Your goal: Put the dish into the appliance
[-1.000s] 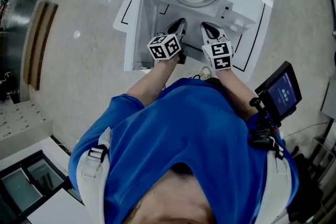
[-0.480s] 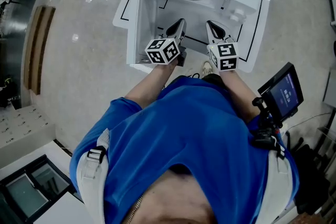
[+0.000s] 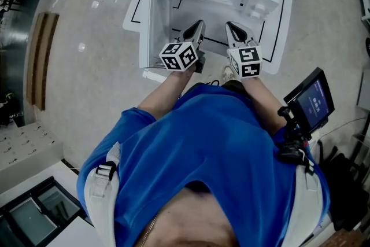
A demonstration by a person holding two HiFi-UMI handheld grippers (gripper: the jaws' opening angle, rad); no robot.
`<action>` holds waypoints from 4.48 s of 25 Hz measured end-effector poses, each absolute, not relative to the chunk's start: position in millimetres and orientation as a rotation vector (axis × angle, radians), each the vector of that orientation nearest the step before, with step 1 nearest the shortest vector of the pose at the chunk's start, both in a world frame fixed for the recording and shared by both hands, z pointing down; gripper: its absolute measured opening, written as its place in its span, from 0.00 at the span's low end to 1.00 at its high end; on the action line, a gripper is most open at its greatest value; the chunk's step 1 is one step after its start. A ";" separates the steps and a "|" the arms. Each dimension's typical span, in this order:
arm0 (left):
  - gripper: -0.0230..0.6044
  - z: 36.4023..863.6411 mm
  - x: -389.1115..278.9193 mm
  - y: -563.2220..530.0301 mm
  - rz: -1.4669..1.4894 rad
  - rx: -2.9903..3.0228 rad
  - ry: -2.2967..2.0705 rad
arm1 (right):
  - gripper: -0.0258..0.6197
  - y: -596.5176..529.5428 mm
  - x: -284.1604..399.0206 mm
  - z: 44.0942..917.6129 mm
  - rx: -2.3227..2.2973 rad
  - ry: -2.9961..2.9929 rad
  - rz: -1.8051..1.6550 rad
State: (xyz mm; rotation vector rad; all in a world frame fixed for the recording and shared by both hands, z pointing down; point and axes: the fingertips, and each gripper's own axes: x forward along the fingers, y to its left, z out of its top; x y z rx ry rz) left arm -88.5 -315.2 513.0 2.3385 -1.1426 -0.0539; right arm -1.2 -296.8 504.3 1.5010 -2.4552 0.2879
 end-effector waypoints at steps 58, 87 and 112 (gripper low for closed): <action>0.15 439.4 -283.4 -150.9 -0.051 2.355 -1.824 | 0.04 -190.1 -72.8 467.3 0.996 -2.723 0.123; 0.15 428.4 -106.7 -195.9 0.041 2.632 -1.496 | 0.04 -202.2 49.6 467.2 1.270 -2.627 0.163; 0.15 435.7 12.8 -291.0 0.156 2.886 -0.966 | 0.04 -249.7 113.6 467.4 1.643 -2.430 0.223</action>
